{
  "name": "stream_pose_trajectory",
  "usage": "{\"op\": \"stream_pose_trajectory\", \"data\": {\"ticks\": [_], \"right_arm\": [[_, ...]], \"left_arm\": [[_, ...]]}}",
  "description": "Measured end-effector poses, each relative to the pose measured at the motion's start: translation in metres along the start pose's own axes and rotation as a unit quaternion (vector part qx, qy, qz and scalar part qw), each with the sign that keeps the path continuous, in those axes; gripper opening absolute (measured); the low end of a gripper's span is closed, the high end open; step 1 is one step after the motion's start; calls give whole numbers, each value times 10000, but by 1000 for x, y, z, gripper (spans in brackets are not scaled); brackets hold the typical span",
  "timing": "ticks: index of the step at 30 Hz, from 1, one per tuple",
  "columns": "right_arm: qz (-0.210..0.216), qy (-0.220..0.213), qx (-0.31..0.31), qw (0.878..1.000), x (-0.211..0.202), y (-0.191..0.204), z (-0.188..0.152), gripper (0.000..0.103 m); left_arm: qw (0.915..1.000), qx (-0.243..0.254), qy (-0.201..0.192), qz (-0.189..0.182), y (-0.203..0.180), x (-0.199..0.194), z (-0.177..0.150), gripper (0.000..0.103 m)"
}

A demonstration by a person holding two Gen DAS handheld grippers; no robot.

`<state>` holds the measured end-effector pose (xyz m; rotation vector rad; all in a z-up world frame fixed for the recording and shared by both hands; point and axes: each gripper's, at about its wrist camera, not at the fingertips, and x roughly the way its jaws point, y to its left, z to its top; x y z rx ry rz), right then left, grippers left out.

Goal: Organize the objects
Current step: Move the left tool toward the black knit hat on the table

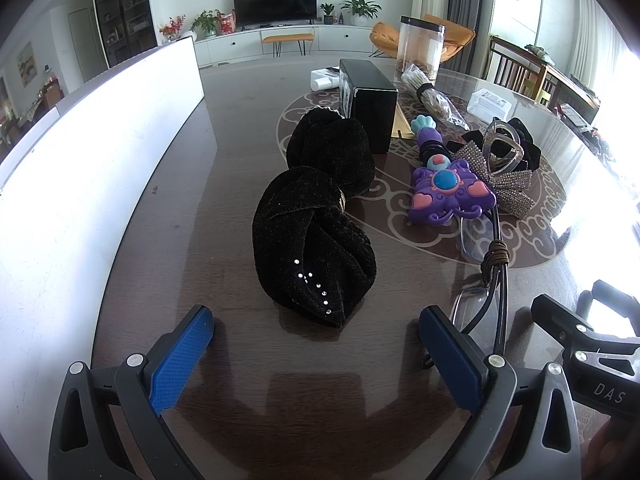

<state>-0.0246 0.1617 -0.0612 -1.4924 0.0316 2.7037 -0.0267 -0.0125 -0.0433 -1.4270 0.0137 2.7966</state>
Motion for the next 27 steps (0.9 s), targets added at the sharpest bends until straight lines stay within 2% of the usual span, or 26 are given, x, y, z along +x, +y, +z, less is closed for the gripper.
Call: {"op": "stream_pose_trajectory", "data": {"ticks": [5,12,15,18,21,27], "right_arm": [[0,-6,2,10000,0,0,2,103],[-7,-14,8,10000,0,0,1,103],[-8,-15,8,10000,0,0,1,103],[-7,-16,10,10000,0,1,1,103],[-7,-16,11,10000,0,1,1,103],[-8,-19,10,10000,-1,1,0,103]], "left_arm": [[9991,332,60,-246,7,-6,-7,103],[9976,549,146,-393,26,-17,-20,103],[9970,457,484,-388,30,-14,-9,103],[9969,292,305,-665,34,-19,10,103],[9971,286,187,-675,29,-16,37,103],[9978,347,401,-408,14,17,68,103]]}}
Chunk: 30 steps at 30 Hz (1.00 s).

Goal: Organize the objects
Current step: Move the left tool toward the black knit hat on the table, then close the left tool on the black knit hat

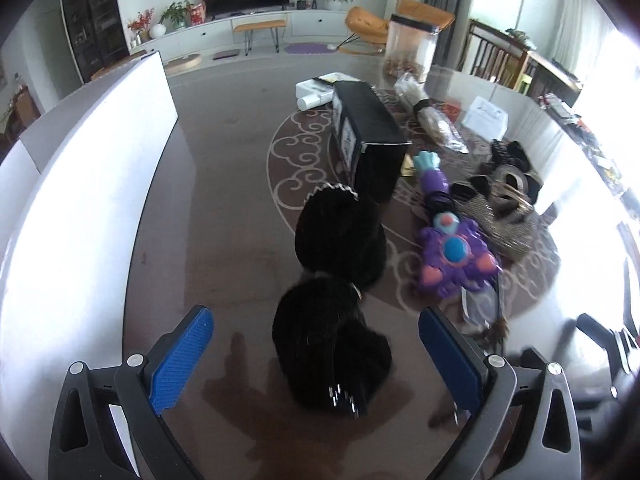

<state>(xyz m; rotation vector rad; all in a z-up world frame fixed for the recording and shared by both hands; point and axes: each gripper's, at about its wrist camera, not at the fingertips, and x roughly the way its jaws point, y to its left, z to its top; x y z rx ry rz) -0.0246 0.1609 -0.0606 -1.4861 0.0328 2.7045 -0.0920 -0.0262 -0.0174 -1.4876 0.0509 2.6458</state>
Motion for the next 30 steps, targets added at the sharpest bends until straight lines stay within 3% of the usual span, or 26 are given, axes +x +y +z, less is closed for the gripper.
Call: {"op": "stream_pose_trajectory", "data": {"ticks": [12,23,30], "right_arm": [[0,-5,6,10000,0,0,-1,103],[-1,-9,9,10000,0,1,-1,103],[4,-19,13,10000,0,1,0,103]], "left_arm": [[9993,155,228,236,-6,27,4,103],[9997,110,-169,98,-5,28,-4,103],[9998,144,125,80,-5,31,5,103]]}}
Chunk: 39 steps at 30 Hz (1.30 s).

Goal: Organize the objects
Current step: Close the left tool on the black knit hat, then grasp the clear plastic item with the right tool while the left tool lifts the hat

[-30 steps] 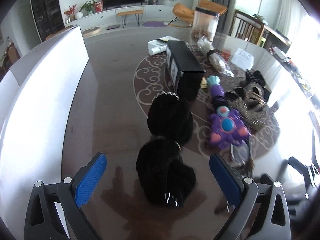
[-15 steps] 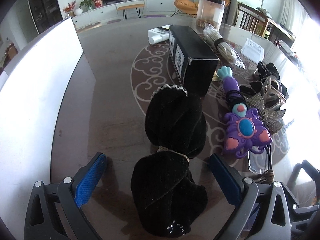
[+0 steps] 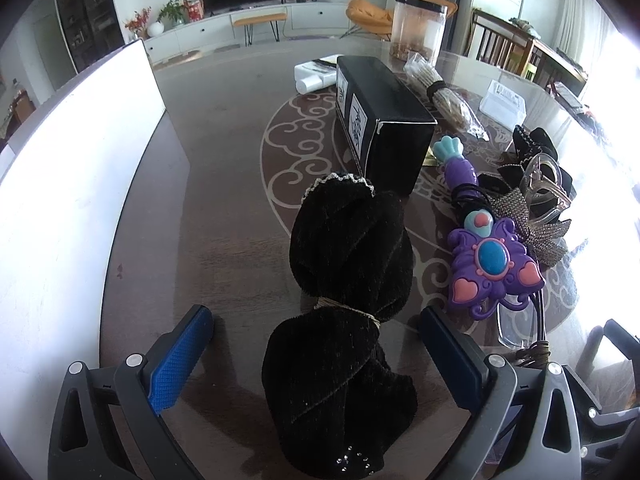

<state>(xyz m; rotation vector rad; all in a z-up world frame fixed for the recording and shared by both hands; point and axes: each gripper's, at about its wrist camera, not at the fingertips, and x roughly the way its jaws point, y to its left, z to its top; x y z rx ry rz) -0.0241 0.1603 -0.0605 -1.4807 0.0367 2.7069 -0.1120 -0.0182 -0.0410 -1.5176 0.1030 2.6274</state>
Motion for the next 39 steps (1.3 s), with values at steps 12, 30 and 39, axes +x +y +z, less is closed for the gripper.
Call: {"op": "stream_pose_trajectory", "data": {"ticks": [12,30,39], "right_arm": [[-1,-7,4,10000,0,0,0,103],[1751,-85,1499,9730,-36,-33,17,100],[1123,842,162,9900,12,83,47,32]], "left_arm": [[9977,295,599,-132,-7,10,19,94],[9959,-189,-579,-667,11,-90,-52,30],[9906,-59,-1212,-626,49,-178,-72,30]]}}
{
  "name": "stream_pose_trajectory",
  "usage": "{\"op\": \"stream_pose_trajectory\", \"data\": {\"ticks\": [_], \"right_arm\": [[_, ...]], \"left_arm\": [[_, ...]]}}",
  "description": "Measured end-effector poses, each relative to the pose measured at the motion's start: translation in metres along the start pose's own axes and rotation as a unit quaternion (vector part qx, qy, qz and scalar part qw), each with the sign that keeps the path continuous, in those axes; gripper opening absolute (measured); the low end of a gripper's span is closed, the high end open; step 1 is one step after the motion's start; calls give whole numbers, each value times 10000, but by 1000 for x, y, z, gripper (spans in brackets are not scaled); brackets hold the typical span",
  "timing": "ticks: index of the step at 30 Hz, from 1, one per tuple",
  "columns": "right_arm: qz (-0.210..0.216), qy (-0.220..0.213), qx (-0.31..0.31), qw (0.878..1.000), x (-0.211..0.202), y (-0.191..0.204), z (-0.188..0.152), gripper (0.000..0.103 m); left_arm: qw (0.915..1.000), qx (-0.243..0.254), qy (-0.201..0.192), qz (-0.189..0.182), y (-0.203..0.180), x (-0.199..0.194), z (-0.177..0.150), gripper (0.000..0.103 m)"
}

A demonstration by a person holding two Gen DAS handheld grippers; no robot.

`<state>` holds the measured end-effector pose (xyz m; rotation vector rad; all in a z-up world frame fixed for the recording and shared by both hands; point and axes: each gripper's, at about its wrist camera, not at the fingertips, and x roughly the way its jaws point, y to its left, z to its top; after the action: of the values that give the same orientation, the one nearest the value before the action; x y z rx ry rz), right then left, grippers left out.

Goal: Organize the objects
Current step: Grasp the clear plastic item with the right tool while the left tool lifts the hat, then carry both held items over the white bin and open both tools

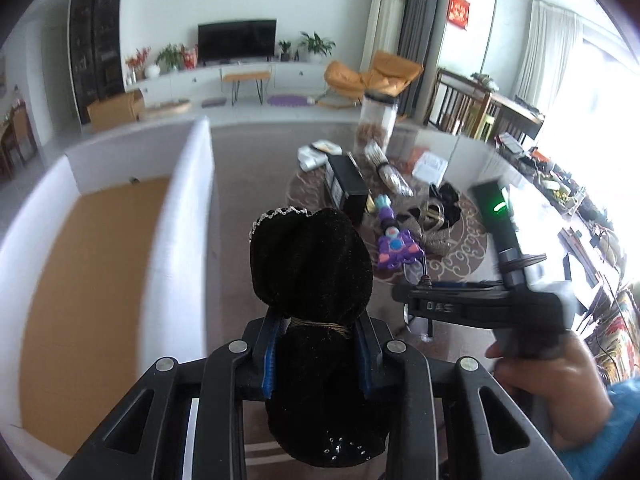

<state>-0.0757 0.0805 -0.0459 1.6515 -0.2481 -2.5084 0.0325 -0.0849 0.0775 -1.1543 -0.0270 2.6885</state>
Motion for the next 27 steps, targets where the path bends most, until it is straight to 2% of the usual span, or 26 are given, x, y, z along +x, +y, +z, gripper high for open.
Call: {"op": "stream_pose_trajectory", "data": {"ticks": [3,5,10,15,18,22,25,27], "right_arm": [[-98,-63,38,9999,-1,-5,-2,14],[-51,-123,62,9999,-8,-10,-4,12],[158,-383,84,9991,-41,-18,-11,11],[609,-570,277,9961,-68,-23,-20,11],[870,-548,470,9936,-73,-31,-25,11],[950,-532,577,9924,-86,-36,-40,11],[1147,-579,419,9908,-98,-16,-39,11],[1429,-623,132,9877,-111,19,-31,11]], "left_arm": [[9999,-88,-75,95,18,-19,-4,30],[9997,-187,-17,147,31,-23,-6,30],[9989,-419,32,220,58,-30,-10,30],[9981,-543,-22,299,72,-36,-9,30],[9977,-592,-71,329,78,-42,-12,30],[9972,-656,-133,341,84,-49,-12,30],[9965,-744,-166,349,97,-57,-9,30],[9957,-801,-173,431,110,-62,-7,30]]}}
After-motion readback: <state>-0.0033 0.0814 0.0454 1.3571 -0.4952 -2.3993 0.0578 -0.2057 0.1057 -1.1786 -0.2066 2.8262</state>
